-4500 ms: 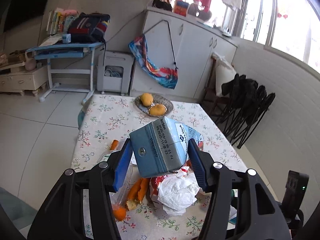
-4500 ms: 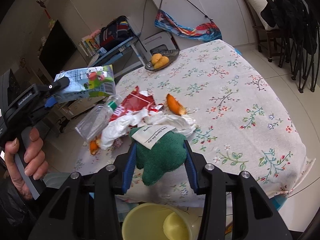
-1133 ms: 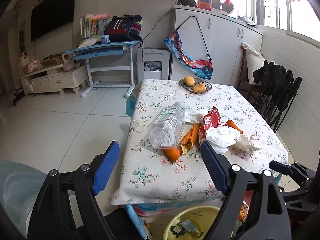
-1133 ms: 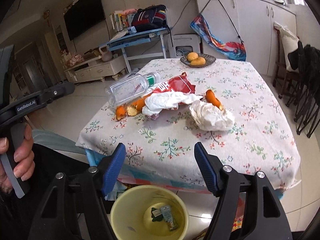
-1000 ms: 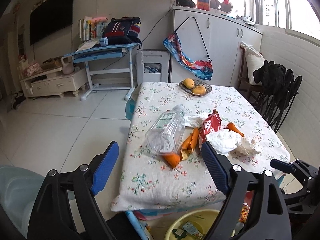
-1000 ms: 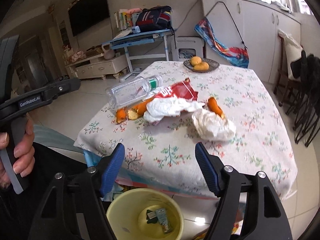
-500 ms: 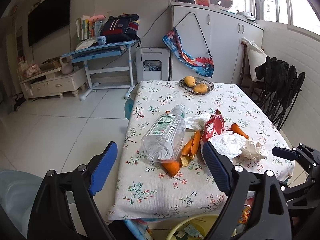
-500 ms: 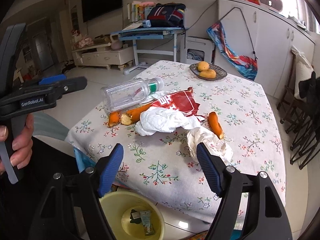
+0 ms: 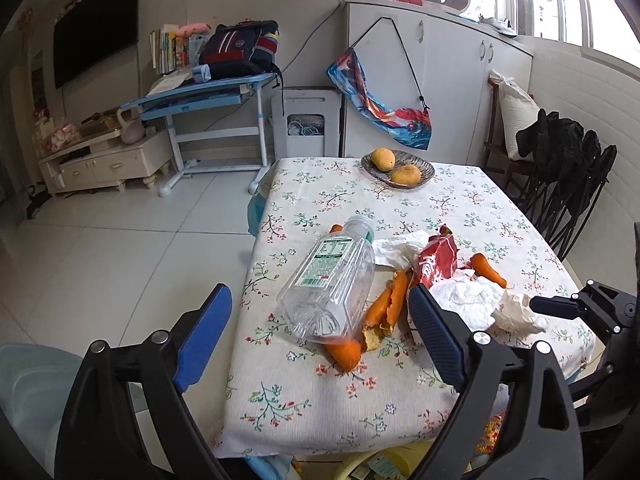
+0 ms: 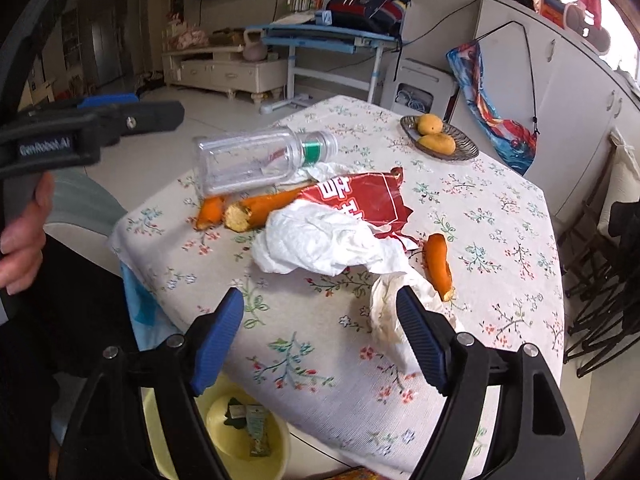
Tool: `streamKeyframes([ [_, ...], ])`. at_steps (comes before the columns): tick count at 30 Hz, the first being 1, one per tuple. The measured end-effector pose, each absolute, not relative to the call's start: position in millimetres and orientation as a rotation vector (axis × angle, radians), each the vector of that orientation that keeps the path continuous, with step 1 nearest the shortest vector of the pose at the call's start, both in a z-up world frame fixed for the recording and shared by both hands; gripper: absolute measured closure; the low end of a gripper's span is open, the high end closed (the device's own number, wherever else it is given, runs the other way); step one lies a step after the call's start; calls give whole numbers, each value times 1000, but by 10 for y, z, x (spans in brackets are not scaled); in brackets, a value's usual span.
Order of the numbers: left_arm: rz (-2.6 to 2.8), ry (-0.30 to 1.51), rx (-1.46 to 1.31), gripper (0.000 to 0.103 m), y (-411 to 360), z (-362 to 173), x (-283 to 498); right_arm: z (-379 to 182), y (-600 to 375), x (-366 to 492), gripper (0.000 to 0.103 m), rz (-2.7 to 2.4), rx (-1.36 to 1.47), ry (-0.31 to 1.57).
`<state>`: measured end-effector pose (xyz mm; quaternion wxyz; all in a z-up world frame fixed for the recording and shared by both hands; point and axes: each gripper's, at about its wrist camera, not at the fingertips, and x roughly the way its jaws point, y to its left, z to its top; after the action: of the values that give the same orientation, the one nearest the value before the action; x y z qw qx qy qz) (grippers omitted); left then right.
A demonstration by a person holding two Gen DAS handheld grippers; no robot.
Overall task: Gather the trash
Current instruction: 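Move both tools back over the table toward the tissue and bottle, then grasp the white tissue with the right tool while the left tool grasps the clear plastic bottle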
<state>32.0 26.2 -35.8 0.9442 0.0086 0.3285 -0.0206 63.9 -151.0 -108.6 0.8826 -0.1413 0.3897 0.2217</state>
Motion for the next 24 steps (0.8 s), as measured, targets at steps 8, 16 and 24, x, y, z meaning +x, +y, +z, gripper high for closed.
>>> streamKeyframes([
  [8, -53, 721, 17, 15, 209, -422, 643, -1272, -1446, 895, 27, 460, -361, 865],
  [16, -68, 761, 37, 14, 144, -484, 945, -1274, -1373, 1083, 47, 515, -275, 887],
  [24, -65, 831, 123, 14, -12, -594, 1281, -1186, -1576, 1204, 70, 558, -53, 901],
])
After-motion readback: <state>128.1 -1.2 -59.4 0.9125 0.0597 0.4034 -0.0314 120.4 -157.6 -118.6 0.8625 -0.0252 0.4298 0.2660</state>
